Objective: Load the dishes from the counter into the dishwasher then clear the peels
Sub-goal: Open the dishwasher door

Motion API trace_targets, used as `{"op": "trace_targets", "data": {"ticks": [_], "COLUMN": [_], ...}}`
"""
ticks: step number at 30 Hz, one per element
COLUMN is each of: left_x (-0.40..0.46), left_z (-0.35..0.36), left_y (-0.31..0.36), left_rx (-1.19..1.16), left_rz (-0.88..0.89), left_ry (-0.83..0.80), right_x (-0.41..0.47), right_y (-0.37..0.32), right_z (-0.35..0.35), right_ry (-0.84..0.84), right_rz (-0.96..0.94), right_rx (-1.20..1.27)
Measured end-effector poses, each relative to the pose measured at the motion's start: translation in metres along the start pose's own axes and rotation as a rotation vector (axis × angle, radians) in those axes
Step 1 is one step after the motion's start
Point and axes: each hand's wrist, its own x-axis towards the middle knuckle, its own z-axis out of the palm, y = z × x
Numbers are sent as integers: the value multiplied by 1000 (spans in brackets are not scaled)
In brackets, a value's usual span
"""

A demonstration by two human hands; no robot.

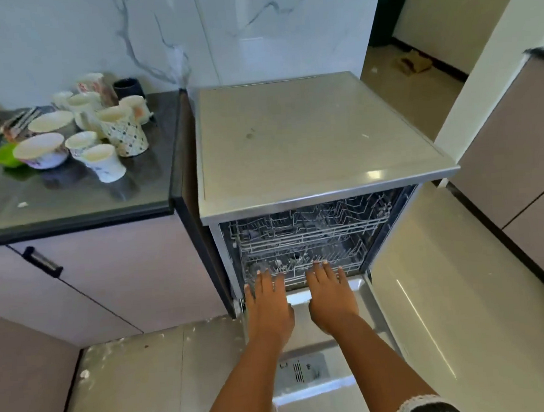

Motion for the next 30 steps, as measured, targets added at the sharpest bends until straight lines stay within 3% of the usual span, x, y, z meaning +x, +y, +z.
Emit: {"op": "trace_targets", "data": {"ticks": [12,16,23,30], "left_x": [159,176,197,179], "left_z": [8,27,39,29], "left_y": [-43,-54,-64,-54], "left_rx": [53,76,161,197], "left_rz": [142,166,237,340], "left_ry": [-40,-8,-19,-96], "right_x": [147,168,193,173], "right_y": [10,18,24,27], "right_z": [2,20,29,21], "right_ry": [-43,-105,56,44], "right_rz": [103,85,49,59], "right_rx": [-6,-44,8,-18]}}
